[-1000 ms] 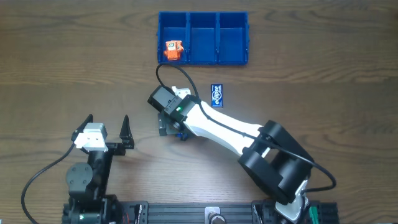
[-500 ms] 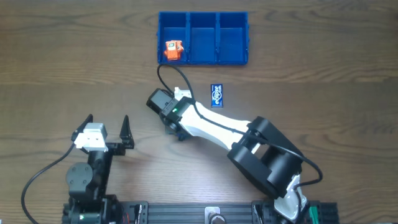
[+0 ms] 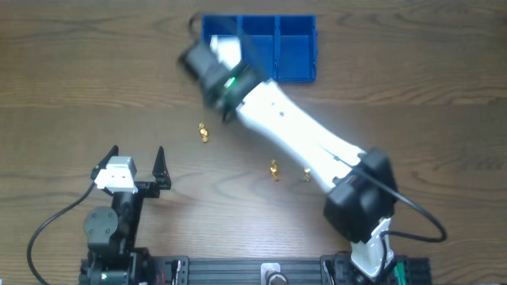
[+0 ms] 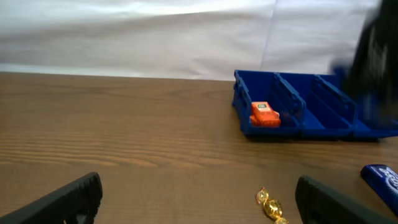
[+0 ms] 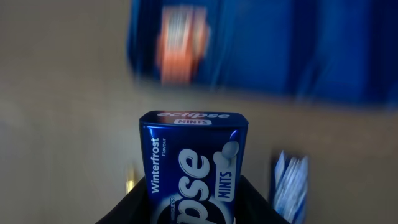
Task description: Sort Candies Into Trays
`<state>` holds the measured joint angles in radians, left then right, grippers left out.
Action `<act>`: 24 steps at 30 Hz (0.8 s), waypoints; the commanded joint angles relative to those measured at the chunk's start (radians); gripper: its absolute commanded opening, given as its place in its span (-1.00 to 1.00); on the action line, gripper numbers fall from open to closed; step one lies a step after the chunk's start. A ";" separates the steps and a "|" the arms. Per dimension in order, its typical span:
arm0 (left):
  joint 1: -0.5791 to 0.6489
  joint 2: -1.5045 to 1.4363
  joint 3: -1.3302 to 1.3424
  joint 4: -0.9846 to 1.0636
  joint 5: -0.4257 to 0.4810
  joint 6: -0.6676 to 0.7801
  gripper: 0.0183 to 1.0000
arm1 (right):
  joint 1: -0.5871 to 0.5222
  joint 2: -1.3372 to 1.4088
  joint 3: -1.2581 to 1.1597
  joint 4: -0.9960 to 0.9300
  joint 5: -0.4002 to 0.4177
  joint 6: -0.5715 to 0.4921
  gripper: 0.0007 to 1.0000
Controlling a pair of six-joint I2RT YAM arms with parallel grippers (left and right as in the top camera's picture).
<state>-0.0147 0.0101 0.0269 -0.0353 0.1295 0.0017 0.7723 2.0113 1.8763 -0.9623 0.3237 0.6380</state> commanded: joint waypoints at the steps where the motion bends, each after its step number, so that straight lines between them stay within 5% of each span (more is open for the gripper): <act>1: 0.005 -0.005 -0.022 -0.028 0.021 0.014 1.00 | -0.175 0.001 0.109 0.140 0.079 -0.249 -0.54; 8: 0.005 -0.005 -0.022 -0.028 0.021 0.014 1.00 | -0.265 0.177 0.109 0.381 -0.005 -0.299 -0.54; 20: 0.005 -0.005 -0.022 -0.028 0.021 0.014 1.00 | -0.270 0.225 0.106 0.378 -0.014 -0.245 -0.49; 24: 0.005 -0.005 -0.022 -0.028 0.021 0.014 1.00 | -0.270 0.235 0.106 0.378 -0.015 -0.245 0.64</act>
<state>-0.0147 0.0105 0.0265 -0.0357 0.1295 0.0017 0.5091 2.2387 1.9793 -0.5850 0.3023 0.3836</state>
